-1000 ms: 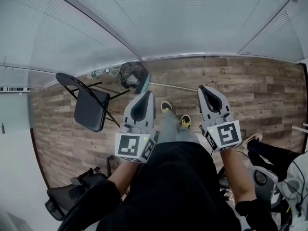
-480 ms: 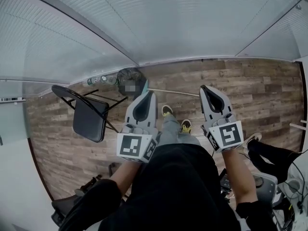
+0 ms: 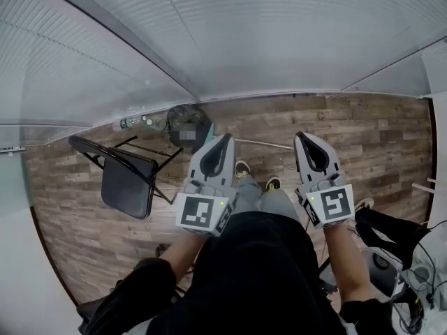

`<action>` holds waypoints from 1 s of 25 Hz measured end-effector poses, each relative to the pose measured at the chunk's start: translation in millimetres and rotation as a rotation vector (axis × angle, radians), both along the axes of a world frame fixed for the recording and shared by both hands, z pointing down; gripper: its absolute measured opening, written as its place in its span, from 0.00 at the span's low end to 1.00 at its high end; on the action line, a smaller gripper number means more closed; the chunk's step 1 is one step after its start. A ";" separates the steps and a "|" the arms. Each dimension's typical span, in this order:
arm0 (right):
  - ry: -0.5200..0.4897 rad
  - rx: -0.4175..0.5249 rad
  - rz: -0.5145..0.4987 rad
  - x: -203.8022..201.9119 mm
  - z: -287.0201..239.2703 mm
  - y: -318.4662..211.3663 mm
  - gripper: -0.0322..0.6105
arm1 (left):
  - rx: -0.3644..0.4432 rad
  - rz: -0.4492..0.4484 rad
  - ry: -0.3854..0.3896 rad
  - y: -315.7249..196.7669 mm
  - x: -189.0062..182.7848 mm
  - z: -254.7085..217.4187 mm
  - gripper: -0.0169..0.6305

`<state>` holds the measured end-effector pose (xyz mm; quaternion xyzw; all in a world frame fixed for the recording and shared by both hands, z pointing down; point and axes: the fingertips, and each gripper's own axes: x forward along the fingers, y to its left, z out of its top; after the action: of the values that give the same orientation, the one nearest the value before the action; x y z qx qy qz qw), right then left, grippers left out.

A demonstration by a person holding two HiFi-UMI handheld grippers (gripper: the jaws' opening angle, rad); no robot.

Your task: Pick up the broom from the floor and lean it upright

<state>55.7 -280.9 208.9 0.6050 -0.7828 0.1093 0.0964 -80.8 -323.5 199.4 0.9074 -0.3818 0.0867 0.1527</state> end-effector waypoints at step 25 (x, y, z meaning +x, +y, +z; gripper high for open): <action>-0.083 -0.299 0.014 47.0 263.1 -62.1 0.08 | -0.012 0.239 -0.388 -72.8 66.1 297.9 0.06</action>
<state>102.7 -343.1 472.0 0.5841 -0.7569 0.2502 0.1524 -14.7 -396.3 497.3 0.9116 -0.2932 0.2794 0.0706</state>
